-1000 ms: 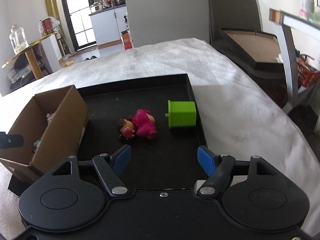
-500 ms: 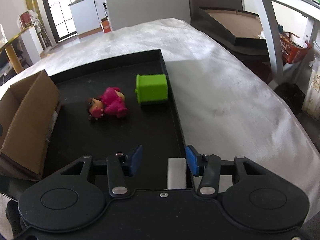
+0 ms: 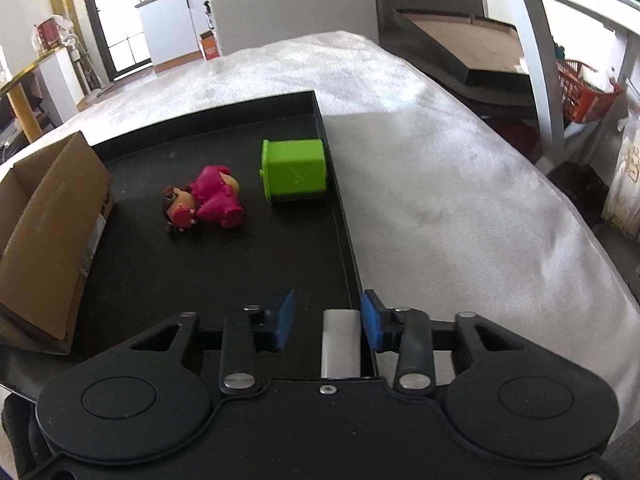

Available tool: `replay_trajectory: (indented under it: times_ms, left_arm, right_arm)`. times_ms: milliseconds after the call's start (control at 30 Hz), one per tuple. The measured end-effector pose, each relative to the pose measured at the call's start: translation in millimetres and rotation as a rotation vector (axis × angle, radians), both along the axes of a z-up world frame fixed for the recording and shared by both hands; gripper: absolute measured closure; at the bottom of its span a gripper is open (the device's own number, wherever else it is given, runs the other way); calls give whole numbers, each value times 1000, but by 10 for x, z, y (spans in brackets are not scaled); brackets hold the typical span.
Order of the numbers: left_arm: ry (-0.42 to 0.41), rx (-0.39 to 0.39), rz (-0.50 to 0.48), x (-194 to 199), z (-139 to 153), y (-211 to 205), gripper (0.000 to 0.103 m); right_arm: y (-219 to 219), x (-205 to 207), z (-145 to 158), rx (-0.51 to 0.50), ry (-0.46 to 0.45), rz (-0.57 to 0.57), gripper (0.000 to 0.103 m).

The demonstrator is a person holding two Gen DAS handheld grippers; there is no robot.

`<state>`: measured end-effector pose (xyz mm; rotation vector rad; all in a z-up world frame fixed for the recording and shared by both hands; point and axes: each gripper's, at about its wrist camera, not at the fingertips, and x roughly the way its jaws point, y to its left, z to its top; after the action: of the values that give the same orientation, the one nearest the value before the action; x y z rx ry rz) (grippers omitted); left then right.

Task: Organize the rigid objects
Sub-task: 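Move the right gripper over the tray to the white plug adapter, then close the right gripper on the white adapter and lift it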

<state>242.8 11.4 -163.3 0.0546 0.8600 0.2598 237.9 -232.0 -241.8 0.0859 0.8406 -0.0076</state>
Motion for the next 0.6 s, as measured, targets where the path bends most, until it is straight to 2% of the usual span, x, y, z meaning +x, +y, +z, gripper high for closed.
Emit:
replay_trajectory:
  times_ms: [433, 600]
  left_arm:
    - [10, -6, 12, 5, -38, 44, 33]
    - [10, -9, 12, -6, -50, 58, 33]
  right_arm:
    - [40, 4, -40, -37, 12, 8, 67]
    - [59, -4, -27, -16, 14, 22, 67]
